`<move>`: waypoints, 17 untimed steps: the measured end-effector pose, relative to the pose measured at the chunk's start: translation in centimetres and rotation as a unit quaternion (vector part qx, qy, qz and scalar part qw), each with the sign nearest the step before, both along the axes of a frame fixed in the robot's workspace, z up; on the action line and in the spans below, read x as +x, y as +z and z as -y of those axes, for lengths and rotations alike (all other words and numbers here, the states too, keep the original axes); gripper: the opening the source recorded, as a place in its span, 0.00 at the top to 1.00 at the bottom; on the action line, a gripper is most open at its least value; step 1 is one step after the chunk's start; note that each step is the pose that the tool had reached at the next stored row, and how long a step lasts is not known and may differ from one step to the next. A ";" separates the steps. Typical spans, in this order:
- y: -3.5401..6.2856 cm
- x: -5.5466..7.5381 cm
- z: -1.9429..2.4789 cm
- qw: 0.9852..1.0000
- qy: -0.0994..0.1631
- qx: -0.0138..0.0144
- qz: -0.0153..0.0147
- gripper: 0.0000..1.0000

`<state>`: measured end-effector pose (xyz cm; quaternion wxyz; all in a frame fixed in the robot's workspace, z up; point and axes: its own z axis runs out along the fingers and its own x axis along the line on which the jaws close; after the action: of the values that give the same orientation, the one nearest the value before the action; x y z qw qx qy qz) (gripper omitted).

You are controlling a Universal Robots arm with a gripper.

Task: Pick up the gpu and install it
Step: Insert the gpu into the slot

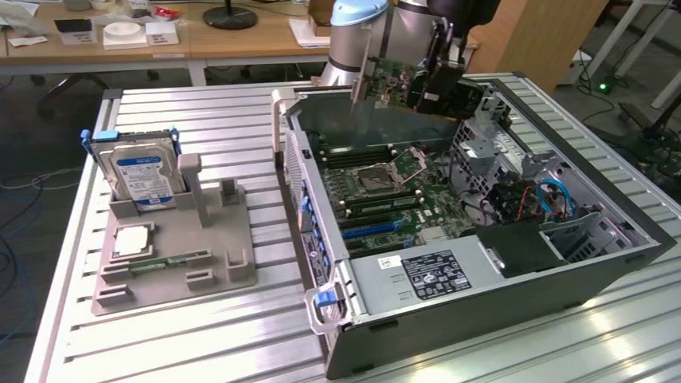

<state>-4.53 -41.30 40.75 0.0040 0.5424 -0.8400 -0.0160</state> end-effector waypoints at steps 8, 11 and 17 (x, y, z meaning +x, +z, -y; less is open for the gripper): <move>0.00 0.0 0.00 0.999 0.037 0.000 0.000 0.71; 0.00 0.0 0.00 0.999 0.051 0.000 0.000 0.71; 0.00 0.0 0.00 0.997 0.079 0.000 0.000 0.71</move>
<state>-4.53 -41.30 40.75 0.0053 0.6069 -0.7946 -0.0156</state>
